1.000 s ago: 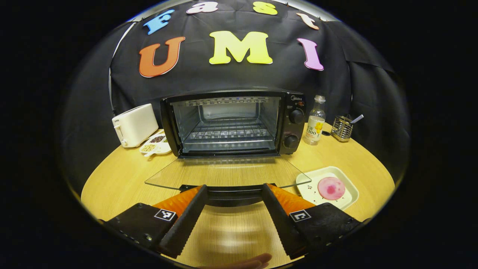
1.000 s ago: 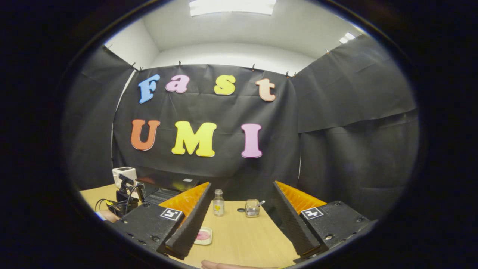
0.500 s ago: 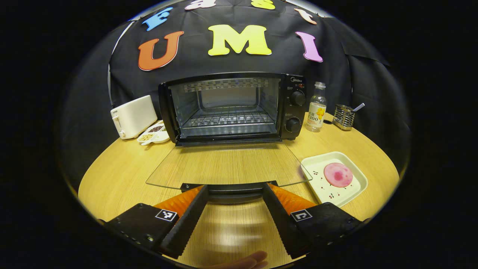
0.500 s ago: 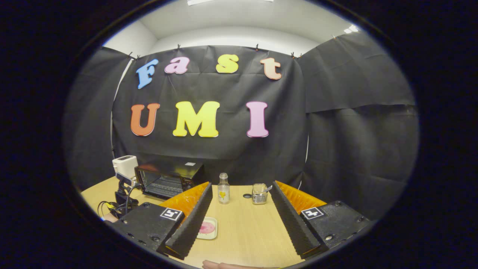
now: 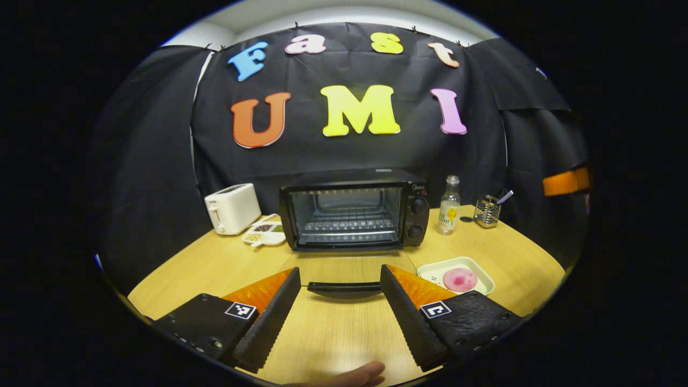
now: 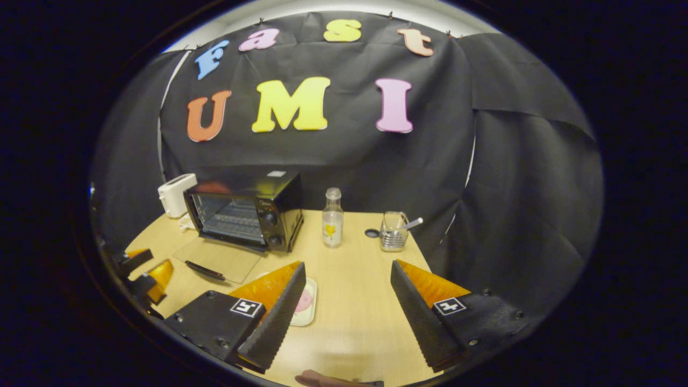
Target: Open the electric oven with the left hand, put the food in, and close the electric oven.
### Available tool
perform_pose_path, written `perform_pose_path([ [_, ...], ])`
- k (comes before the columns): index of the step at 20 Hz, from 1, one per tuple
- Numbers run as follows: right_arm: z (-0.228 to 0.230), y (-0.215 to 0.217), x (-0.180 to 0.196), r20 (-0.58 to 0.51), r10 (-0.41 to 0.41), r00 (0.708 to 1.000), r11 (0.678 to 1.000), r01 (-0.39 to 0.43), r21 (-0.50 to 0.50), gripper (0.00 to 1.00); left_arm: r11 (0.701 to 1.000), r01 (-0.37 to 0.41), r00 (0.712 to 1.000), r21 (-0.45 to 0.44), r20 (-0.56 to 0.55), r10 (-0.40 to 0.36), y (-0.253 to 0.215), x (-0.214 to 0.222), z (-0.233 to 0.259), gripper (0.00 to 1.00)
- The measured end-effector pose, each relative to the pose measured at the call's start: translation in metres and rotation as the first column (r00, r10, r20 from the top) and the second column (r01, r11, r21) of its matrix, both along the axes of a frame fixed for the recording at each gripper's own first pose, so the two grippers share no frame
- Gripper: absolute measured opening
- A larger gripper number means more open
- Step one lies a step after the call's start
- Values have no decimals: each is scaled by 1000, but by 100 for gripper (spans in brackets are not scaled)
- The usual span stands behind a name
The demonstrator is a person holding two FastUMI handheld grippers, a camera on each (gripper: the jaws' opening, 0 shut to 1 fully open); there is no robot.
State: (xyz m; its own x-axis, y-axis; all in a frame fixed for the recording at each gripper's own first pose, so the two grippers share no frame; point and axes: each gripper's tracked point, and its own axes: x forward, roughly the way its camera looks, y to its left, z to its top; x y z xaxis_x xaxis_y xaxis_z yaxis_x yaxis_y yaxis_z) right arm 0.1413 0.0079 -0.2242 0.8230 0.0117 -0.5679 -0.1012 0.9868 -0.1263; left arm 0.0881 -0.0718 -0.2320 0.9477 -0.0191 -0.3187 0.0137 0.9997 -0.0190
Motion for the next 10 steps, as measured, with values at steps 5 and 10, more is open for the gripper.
perform_pose_path([
  [5, -75, -2, 12, -276, -12, 961, 999, 23, 34, 96, 999, 4, 987, 33, 163, -9, 11, -32, 70, 95],
  [10, -140, 12, 18, -492, 8, 870, 994, 45, 97, 84, 999, -50, 960, 0, 276, 48, 30, -56, 118, 95],
])
